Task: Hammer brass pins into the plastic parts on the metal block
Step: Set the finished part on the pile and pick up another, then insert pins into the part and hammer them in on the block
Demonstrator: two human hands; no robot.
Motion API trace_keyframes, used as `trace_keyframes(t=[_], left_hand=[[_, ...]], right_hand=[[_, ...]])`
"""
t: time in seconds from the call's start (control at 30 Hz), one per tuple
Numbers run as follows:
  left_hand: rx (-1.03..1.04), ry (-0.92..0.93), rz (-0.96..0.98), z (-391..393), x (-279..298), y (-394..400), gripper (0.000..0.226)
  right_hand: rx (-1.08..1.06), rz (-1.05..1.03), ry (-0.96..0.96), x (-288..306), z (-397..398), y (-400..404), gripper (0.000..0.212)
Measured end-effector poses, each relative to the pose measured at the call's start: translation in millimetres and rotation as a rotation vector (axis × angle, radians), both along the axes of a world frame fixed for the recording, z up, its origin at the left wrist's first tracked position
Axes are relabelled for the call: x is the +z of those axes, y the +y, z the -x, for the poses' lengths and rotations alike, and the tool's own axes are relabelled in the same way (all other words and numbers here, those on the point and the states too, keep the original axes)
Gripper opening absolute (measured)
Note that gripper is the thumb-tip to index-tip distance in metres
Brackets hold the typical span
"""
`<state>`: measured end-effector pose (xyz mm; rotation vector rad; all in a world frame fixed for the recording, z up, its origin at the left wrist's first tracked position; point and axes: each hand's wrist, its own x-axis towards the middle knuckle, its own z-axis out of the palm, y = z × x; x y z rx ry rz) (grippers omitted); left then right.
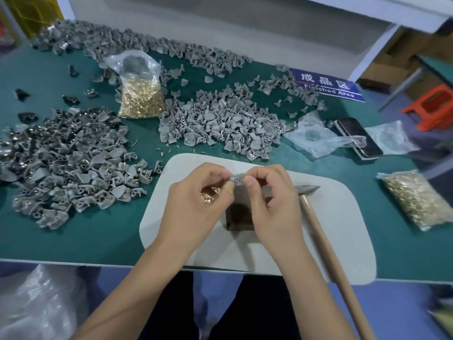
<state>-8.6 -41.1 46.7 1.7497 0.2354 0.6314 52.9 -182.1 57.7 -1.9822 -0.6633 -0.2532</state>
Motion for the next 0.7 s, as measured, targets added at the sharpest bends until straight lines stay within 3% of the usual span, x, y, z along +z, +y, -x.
trace_keyframes(t=[0.23,0.43,0.57,0.7], left_hand=[[-0.095,-0.002,0.014,-12,-8,-32,0.022],[-0.119,0.036,-0.04,-21,-12,-39,0.015],[-0.094,0.057,-0.088,-21,-14,-41,0.028],[-0.084,0.05,-0.055,-16,-12,-40,0.031]], right_hand=[[-0.174,0.168,-0.111,-3,1,-23,0.009],[-0.207,0.314,-0.231,-1,3,-34,0.031],[-0.231,0.285,-0.174,-6,4,-36,0.006],[-0.146,0.157,-0.077,-6,2,-39,0.006]])
